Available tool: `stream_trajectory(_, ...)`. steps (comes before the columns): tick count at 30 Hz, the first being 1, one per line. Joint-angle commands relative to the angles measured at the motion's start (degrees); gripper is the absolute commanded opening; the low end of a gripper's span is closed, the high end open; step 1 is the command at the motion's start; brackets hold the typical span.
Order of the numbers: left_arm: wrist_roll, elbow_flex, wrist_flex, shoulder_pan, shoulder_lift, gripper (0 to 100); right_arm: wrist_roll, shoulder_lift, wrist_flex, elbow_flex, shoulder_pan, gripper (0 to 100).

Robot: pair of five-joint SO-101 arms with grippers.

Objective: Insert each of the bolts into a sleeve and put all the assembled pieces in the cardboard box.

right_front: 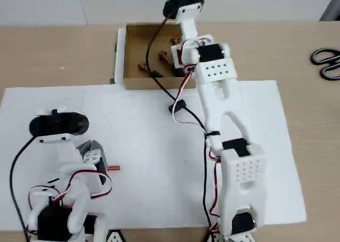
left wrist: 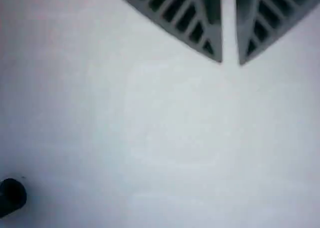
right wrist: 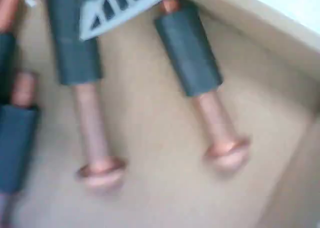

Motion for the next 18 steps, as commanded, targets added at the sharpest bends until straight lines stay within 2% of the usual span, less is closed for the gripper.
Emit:
stream_trajectory(1, 0.26, -2.59, 0.09, -0.18, 0.26, 1, -6.24, -8.92, 5.93, -2.81, 1.45, 26.9)
stream_trajectory(4, 0.44, -2.59, -0.18, -0.18, 0.26, 1, -11.78, -12.26, 14.46, -2.81, 1.54, 26.9)
stream_trajectory(8, 0.44, -2.59, -0.18, -0.18, 0.26, 1, -14.07, -14.2, 23.25, -2.81, 2.15, 26.9)
stream_trajectory(15, 0.35, -2.51, -0.18, -0.09, 0.26, 1, -14.68, -14.11, 33.8, -2.46, 2.86, 26.9)
stream_trajectory(18, 0.44, -2.51, -0.18, -0.09, 0.26, 1, -19.6, -14.11, 34.77, -2.46, 2.86, 26.9)
